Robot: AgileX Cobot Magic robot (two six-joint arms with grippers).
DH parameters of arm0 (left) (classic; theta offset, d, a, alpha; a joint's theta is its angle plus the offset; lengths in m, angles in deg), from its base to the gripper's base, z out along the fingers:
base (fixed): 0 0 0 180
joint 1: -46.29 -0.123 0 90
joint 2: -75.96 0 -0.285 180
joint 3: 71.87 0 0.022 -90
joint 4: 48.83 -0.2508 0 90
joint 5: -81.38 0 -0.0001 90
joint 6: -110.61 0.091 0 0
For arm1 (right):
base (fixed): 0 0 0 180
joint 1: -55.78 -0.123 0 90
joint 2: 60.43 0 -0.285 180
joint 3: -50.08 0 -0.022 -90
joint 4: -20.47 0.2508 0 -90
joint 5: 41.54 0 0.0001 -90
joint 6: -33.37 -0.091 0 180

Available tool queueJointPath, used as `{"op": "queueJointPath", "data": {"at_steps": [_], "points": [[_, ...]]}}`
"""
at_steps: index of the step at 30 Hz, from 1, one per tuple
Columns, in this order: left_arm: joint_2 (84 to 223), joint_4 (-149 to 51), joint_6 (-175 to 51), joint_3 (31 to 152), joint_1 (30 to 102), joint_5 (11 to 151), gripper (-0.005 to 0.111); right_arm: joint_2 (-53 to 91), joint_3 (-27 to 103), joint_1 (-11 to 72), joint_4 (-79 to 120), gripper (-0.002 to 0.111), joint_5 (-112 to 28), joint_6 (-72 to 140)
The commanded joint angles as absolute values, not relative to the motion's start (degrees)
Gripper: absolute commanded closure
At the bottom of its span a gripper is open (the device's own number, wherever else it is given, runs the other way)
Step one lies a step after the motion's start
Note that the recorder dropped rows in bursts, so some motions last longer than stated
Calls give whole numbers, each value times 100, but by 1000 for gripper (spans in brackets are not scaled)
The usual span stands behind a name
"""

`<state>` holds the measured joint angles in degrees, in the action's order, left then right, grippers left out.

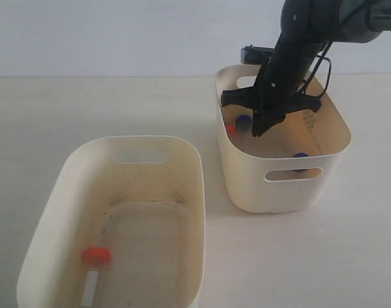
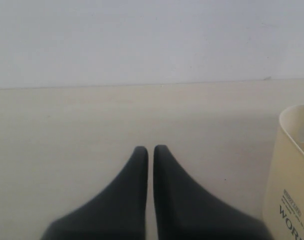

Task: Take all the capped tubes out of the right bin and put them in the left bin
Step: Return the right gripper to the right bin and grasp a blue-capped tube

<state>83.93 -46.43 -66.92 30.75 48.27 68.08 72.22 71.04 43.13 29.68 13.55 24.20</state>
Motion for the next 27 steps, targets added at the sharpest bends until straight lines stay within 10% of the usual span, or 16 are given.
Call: {"op": "queueJointPath", "data": {"at_steps": [1, 9, 19, 22, 27], "points": [[8374, -4653, -6740, 3091, 4823, 6837, 102, 7241, 7124, 4310, 2950, 83, 1225, 2533], [8374, -4653, -6740, 3091, 4823, 6837, 102, 7450, 7124, 4310, 2955, 45, 1034, 2521], [8374, -4653, -6740, 3091, 4823, 6837, 102, 7852, 7124, 4243, 3017, 48, 877, 2467], [8374, -4653, -6740, 3091, 4823, 6837, 102, 7934, 7124, 4192, 3017, 58, 811, 2349], [8374, -4653, -6740, 3091, 4823, 6837, 102, 7858, 7124, 4192, 3014, 109, 888, 2383]]}}
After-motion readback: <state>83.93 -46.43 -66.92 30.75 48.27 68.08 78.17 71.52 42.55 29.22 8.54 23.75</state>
